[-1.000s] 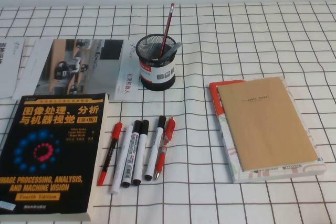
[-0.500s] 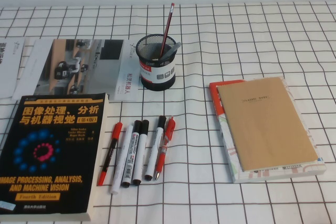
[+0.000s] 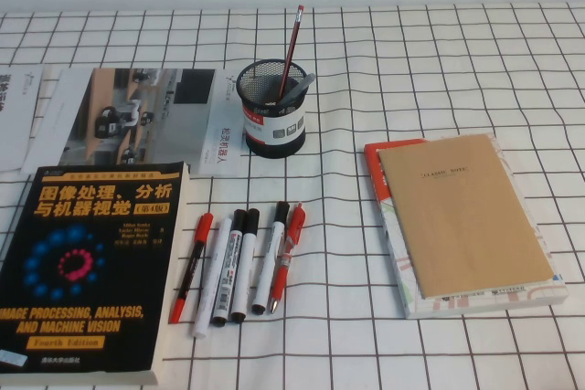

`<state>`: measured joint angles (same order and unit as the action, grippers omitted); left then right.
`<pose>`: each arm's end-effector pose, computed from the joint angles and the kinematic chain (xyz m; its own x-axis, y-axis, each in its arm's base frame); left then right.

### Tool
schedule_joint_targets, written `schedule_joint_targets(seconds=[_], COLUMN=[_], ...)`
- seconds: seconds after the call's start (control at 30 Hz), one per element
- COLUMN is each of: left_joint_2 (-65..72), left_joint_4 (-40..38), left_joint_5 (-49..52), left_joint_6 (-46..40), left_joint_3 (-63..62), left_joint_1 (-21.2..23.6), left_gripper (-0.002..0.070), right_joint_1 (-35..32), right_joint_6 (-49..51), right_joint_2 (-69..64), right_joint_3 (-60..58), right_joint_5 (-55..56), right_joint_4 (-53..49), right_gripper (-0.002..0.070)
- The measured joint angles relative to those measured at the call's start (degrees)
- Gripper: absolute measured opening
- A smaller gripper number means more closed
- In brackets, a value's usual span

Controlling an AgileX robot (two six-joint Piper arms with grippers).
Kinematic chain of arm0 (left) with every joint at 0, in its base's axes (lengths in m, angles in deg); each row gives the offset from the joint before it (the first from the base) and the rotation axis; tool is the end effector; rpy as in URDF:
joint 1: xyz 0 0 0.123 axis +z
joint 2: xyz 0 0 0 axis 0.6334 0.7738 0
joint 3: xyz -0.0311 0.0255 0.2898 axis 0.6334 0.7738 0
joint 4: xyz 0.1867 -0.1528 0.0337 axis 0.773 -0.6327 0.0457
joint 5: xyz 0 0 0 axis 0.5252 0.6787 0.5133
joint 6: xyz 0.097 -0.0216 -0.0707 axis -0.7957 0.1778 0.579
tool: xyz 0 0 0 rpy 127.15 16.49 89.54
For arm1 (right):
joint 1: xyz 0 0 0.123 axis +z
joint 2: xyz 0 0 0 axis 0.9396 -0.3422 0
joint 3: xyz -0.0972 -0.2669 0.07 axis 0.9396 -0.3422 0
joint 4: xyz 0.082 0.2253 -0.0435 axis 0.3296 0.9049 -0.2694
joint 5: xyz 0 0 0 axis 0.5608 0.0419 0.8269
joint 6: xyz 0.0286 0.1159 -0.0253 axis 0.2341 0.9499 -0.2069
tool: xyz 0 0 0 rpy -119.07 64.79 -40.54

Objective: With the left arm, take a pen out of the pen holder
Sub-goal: 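Take a marker out of the pen holder and lay it on the table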

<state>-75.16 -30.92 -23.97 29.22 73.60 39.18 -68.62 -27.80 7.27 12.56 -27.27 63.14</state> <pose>0.0662 -0.0001 0.1621 -0.2978 0.0248 -0.9543 0.0094 0.9997 0.0231 0.0668 0.0046 0.1632 -0.2792 0.1886 -0.9415 0.0077 0.9809 0.1942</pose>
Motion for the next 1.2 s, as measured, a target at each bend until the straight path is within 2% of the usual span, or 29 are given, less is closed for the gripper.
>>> schedule_joint_targets(seconds=[1.07,1.13,1.2], left_joint_2=[0.0,0.0,0.0], left_joint_4=[0.0,-1.9,-7.2], left_joint_5=[0.0,-0.5,-1.9], left_joint_6=[0.0,0.0,0.4], left_joint_3=[0.0,0.0,0.0], left_joint_1=[0.0,0.0,0.0], left_gripper=[-0.0001,-0.0001,-0.0001], right_joint_1=[0.0,0.0,0.0], right_joint_6=[0.0,0.0,0.0], right_joint_2=[0.0,0.0,0.0], right_joint_3=[0.0,0.0,0.0], right_joint_5=[0.0,0.0,0.0], right_joint_4=[0.0,0.0,0.0], right_gripper=[-0.0017,-0.0017,-0.0016])
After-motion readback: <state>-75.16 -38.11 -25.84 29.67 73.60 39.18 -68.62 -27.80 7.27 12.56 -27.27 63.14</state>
